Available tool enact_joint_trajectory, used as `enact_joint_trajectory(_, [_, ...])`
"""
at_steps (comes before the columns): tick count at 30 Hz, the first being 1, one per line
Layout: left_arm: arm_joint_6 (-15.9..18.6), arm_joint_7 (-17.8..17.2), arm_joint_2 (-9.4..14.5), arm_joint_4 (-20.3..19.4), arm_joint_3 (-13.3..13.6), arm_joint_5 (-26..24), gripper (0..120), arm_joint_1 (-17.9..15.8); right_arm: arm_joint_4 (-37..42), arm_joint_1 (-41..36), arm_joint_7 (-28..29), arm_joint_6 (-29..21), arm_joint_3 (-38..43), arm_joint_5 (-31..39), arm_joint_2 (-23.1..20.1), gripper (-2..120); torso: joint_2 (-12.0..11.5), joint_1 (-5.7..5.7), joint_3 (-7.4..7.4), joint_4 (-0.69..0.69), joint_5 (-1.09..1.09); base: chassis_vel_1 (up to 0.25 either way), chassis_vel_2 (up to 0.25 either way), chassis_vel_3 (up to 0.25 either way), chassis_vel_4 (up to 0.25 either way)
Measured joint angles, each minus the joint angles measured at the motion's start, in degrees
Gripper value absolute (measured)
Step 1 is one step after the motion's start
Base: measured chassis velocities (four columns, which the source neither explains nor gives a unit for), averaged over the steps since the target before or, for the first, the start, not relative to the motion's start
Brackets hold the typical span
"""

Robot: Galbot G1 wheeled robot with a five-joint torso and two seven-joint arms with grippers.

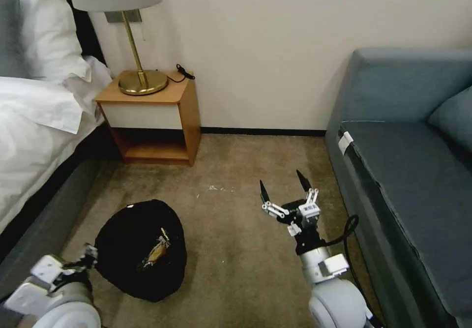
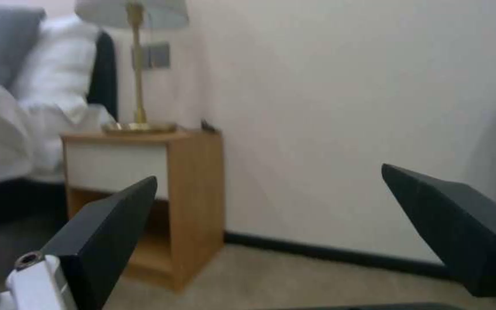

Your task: Pick up the trash bin, then pick up the garbage on the floor and place it into the trash bin.

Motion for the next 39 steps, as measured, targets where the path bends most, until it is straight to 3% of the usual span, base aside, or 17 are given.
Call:
enact_joint_trajectory(1, [-2.37, 2.26, 0.86, 0.4, 1.3, 5.04, 77, 0.21, 0.58, -1.15, -0.2, -0.32, 0.97, -0.8, 0.01, 100, 0.0, 0.0, -0.01, -0.01, 0.0, 0.0, 0.0, 0.0, 0.0])
enact_joint_trajectory(2, [-2.37, 2.26, 0.86, 0.4, 1.3, 5.04, 77, 0.21, 0.58, -1.15, -0.2, -0.32, 0.97, -0.8, 0.01, 100, 0.0, 0.0, -0.01, -0.01, 0.0, 0.0, 0.0, 0.0, 0.0])
enact_joint_trajectory(4, [-5.66, 7.12, 3.58, 0.8, 4.33, 10.42, 85, 0.91, 1.74, -3.59, -0.21, -0.43, 3.48, -2.62, 0.45, 100, 0.0, 0.0, 0.0, -0.02, -0.03, 0.0, 0.0, 0.0, 0.0])
enact_joint_trajectory(5, [-8.63, 11.77, 5.38, 1.13, 6.14, 11.99, 90, 1.56, 2.52, -5.22, 0.08, -0.42, 5.14, -3.18, 0.86, 100, 0.0, 0.0, 0.0, -0.02, -0.01, 0.0, 0.0, 0.0, 0.0])
enact_joint_trajectory(6, [-8.63, 11.77, 5.38, 1.13, 6.14, 11.99, 90, 1.56, 2.52, -5.22, 0.08, -0.42, 5.14, -3.18, 0.86, 100, 0.0, 0.0, 0.0, -0.02, -0.01, 0.0, 0.0, 0.0, 0.0])
enact_joint_trajectory(8, [-15.41, 20.38, 8.31, 3.35, 9.46, 15.21, 98, 1.96, 4.04, -8.75, 1.45, -0.38, 8.11, -3.74, 1.77, 100, 0.0, 0.0, 0.0, -0.03, -0.02, 0.0, 0.0, 0.0, 0.0])
enact_joint_trajectory(11, [-24.86, 31.3, 10.12, 8.07, 11.45, 19.88, 100, 1.61, 5.67, -13.41, 6.1, 0.78, 9.9, -5.19, 3.28, 100, 0.0, 0.0, 0.0, -0.04, -0.02, 0.0, 0.0, 0.0, 0.0])
enact_joint_trajectory(14, [-26.8, 33.11, 10.06, 9.13, 11.52, 21.21, 100, 1.6, 5.99, -15.13, 7.07, 1.8, 10.3, -5.79, 3.97, 100, 0.0, 0.0, 0.0, -0.03, -0.02, 0.0, 0.0, 0.0, 0.0])
enact_joint_trajectory(15, [-29.71, 35.03, 9.39, 10.6, 11.47, 22.88, 100, 1.61, 5.46, -16.91, 8.25, 5.79, 10.58, -7.37, 5.35, 100, 0.0, 0.0, 0.0, -0.03, -0.03, 0.0, 0.0, 0.0, 0.0])
enact_joint_trajectory(16, [-29.71, 35.03, 9.39, 10.6, 11.47, 22.88, 100, 1.61, 5.46, -16.91, 8.25, 5.79, 10.58, -7.37, 5.35, 100, 0.0, 0.0, 0.0, -0.03, -0.03, 0.0, 0.0, 0.0, 0.0])
enact_joint_trajectory(18, [-32.58, 36.15, 7.52, 12.34, 11.31, 25.24, 100, 1.47, 3.45, -17.78, 9.7, 10.65, 12.39, -12.4, 8.63, 100, 0.0, 0.0, 0.0, -0.01, 0.02, 0.0, 0.0, 0.0, 0.0])
enact_joint_trajectory(22, [-33.19, 35.99, 4.88, 13.0, 10.99, 26.17, 100, 1.22, 2.65, -17.87, 9.19, 15.15, 17.16, -16.93, 14.52, 100, 0.0, 0.0, 0.0, -0.02, 0.0, 0.0, 0.0, 0.0, 0.0])
enact_joint_trajectory(26, [-33.2, 35.01, 3.89, 13.09, 9.7, 25.85, 100, 1.34, 2.34, -18.01, 7.24, 16.61, 19.12, -13.4, 16.27, 100, 0.0, 0.0, 0.0, -0.02, -0.01, 0.0, 0.0, 0.0, 0.0])
enact_joint_trajectory(32, [-32.75, 35.54, 4.08, 14.02, 8.13, 24.02, 100, 0.3, 0.83, -15.16, 1.29, 17.31, 22.67, -2.08, 16.26, 100, 0.0, 0.0, 0.0, -0.02, -0.01, 0.0, 0.0, 0.0, 0.0])
enact_joint_trajectory(39, [-32.48, 38.93, 3.8, 14.1, 8.04, 19.66, 100, -0.93, -0.7, -16.23, -1.46, 21.4, 22.11, -2.38, 16.68, 100, 0.0, 0.0, 0.0, -0.02, -0.01, 0.0, 0.0, 0.0, 0.0])
